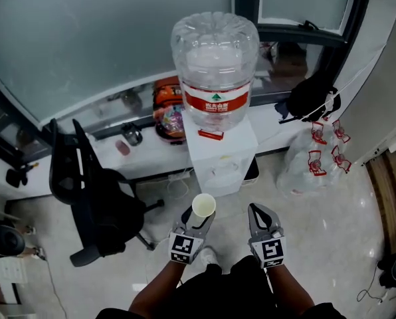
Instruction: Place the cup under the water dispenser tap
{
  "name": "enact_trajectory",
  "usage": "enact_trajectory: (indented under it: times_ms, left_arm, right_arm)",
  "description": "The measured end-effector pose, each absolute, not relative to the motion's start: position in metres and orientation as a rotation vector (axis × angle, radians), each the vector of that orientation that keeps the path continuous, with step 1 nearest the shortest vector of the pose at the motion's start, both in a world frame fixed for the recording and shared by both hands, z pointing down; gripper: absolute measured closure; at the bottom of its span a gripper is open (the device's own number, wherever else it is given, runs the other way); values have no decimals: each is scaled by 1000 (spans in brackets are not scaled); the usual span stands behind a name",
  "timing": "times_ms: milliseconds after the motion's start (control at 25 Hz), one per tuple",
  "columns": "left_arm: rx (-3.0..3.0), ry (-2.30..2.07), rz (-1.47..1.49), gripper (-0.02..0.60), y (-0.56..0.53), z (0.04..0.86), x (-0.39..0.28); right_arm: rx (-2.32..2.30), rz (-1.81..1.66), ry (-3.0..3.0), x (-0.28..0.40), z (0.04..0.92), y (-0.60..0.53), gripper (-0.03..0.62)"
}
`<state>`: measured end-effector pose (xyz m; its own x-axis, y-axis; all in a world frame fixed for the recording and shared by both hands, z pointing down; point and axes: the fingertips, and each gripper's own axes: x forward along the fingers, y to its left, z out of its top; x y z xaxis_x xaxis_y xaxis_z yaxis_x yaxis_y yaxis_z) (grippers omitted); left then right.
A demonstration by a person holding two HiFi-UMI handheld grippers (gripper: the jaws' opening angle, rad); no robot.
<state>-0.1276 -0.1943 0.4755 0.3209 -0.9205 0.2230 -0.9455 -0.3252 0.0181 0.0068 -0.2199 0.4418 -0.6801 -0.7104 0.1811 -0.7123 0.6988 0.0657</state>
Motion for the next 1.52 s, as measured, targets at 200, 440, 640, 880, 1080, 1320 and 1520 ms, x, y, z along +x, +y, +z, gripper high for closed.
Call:
enact_trajectory:
  times_ms: [200, 440, 640, 880, 1080, 1320, 1520]
  left_arm:
    - [2341, -1761, 223, 295, -211, 489, -129]
    - [2276, -1843, 234, 296, -237, 515, -121]
    - [2184, -1896, 209, 299, -264, 560, -114]
    - [2107, -1936, 260, 298, -282, 633, -105]
    - [2066, -1963, 313, 296, -298, 688, -106]
    - [2031, -2033, 293, 295, -325, 754, -121]
    - [2024, -2092, 255, 293, -344, 794, -131]
  right_arm:
    - [1061, 18, -2696, 5, 460, -231, 591]
    - [887, 6, -2659, 5, 497, -252, 591]
    - [845, 51, -2635, 6, 540, -276, 591]
    - [836, 134, -2672, 3, 596, -286, 591]
    - [866, 161, -2679, 6, 638, -303, 591]
    - [867, 157, -2716, 10, 694, -316, 591]
    - [798, 147, -2719, 14, 739, -309, 591]
